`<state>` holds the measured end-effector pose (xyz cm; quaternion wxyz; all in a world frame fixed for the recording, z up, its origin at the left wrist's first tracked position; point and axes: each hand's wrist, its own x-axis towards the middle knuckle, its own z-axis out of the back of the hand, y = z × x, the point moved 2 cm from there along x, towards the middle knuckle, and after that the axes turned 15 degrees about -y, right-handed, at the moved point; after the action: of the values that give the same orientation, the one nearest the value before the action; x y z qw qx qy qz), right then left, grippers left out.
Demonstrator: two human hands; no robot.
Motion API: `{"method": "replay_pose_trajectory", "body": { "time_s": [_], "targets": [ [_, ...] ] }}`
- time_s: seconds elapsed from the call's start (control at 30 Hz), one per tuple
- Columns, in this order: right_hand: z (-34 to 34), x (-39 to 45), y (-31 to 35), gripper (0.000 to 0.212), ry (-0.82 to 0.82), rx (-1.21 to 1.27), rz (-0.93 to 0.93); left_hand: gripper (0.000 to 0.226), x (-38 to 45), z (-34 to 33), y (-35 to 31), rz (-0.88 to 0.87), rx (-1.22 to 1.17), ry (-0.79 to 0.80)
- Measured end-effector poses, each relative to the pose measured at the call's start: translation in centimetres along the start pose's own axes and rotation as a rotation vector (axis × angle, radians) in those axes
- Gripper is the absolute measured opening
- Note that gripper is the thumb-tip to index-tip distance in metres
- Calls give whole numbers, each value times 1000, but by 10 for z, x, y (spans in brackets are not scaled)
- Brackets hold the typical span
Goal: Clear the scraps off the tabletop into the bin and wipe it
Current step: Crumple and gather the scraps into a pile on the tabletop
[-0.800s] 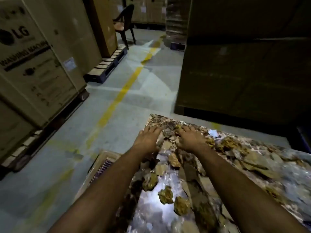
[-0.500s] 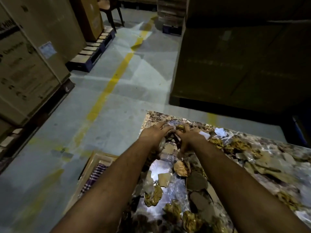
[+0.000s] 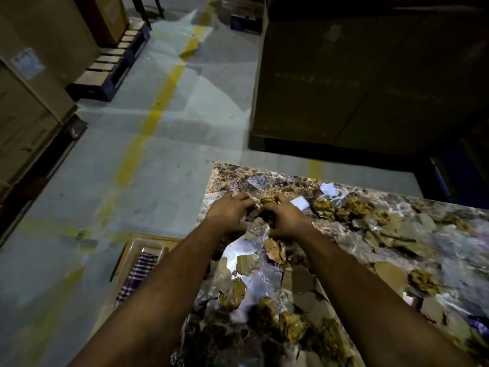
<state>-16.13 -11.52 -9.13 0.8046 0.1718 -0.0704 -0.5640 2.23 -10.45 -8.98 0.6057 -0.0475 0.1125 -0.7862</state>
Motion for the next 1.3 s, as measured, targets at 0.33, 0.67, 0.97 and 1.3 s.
{"method": "replay_pose_trajectory", "body": {
  "time_s": [0.33,0.67,0.97,1.3],
  "targets": [
    [56,-54,-31,64,-410,416,-56,44,-34,10,-28,173,-70,-221],
    [88,-202,-130,59,-819,447,-265,47,-71,-14,-186,168,-491,-350],
    [51,-270,-201,53,-386,97,-283,69,-84,-72,-310,35,-276,-111],
    [86,-260,-202,70,-251,-22,-272,89,-62,-53,-292,-41,-371,75]
  ]
}}
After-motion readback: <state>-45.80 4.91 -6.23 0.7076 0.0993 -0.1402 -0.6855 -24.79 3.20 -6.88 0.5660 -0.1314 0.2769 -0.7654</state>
